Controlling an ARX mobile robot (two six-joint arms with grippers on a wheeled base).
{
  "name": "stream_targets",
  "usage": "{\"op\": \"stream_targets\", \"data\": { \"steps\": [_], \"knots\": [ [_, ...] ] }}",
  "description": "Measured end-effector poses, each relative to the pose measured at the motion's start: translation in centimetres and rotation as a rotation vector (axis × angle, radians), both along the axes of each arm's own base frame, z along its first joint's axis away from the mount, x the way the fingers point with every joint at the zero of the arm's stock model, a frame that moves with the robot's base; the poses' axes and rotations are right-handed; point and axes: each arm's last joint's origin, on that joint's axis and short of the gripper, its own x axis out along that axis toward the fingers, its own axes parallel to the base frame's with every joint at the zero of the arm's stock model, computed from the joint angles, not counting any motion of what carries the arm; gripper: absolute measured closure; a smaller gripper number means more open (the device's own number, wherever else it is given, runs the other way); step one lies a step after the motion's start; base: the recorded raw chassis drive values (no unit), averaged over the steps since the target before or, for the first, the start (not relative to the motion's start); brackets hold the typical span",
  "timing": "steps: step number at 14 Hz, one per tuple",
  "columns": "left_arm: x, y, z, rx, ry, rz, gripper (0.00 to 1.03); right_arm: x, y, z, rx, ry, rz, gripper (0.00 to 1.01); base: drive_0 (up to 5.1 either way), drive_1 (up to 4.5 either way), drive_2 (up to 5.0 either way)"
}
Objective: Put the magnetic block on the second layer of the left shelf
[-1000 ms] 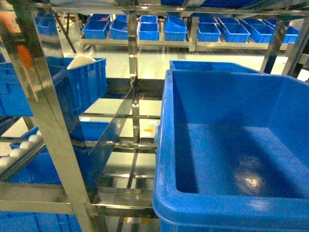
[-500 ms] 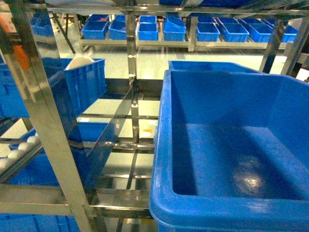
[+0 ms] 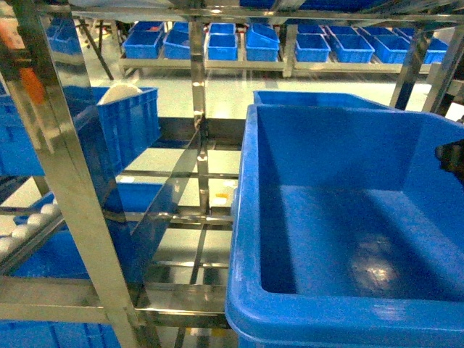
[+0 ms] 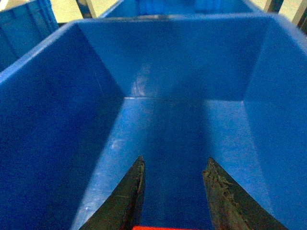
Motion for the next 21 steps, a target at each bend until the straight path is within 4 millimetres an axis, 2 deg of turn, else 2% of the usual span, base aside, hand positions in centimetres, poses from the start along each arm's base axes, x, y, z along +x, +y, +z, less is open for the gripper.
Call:
{"op": "stream_targets", "data": {
  "steps": [2, 5, 6, 7, 9, 10, 13, 15, 17, 19, 20, 21],
  "knots": [
    [0.0, 0.0, 0.0, 0.0, 0.0, 0.0, 0.05, 2.6, 0.3, -1.0, 0.046, 0.068, -0.025, 0.69, 0.0, 0.0, 0.0],
    [0.0, 0.0, 0.0, 0.0, 0.0, 0.0, 0.05, 6.0, 1.4, -1.2, 0.099, 0.073, -0.035, 0.69, 0.0, 0.0, 0.0],
    [0.0, 0.0, 0.0, 0.0, 0.001, 0.0, 0.05, 6.1, 2.2, -0.4, 0.134, 0.03, -0.003, 0.6, 0.0, 0.0, 0.0],
    [0.0, 0.0, 0.0, 0.0, 0.0, 0.0, 0.05, 5.1, 2.3, 1.1, 0.146, -0.015, 0.012, 0.39, 0.0, 0.0, 0.0],
    [0.0, 0.0, 0.0, 0.0, 0.0, 0.0, 0.05, 3.3, 1.5, 1.5, 0.146, -0.023, -0.004, 0.19, 0.0, 0.0, 0.0],
    [0.0, 0.0, 0.0, 0.0, 0.0, 0.0, 0.05, 1.7, 1.1, 1.3, 0.132, -0.025, -0.02, 0.04, 0.0, 0.0, 0.0],
    [0.0, 0.0, 0.0, 0.0, 0.0, 0.0, 0.05, -3.1, 0.6, 2.1, 0.03, -0.093, -0.036, 0.03, 0.0, 0.0, 0.0],
    [0.0, 0.0, 0.0, 0.0, 0.001, 0.0, 0.05, -7.2, 0.2, 4.8, -0.106, -0.245, -0.047, 0.03, 0.0, 0.0, 0.0],
    [0.0, 0.0, 0.0, 0.0, 0.0, 0.0, 0.05, -10.4, -1.0, 7.9, -0.218, -0.377, -0.093, 0.03, 0.0, 0.0, 0.0],
    [0.0, 0.0, 0.0, 0.0, 0.0, 0.0, 0.05, -12.5, -1.9, 9.8, -0.261, -0.481, -0.13, 0.03, 0.0, 0.0, 0.0],
    [0.0, 0.0, 0.0, 0.0, 0.0, 0.0, 0.05, -12.4, -1.8, 9.7, -0.27, -0.469, -0.123, 0.03, 0.0, 0.0, 0.0],
    [0.0, 0.0, 0.0, 0.0, 0.0, 0.0, 0.05, -12.5, -2.0, 8.7, -0.225, -0.427, -0.088, 0.14, 0.0, 0.0, 0.0]
  ]
}}
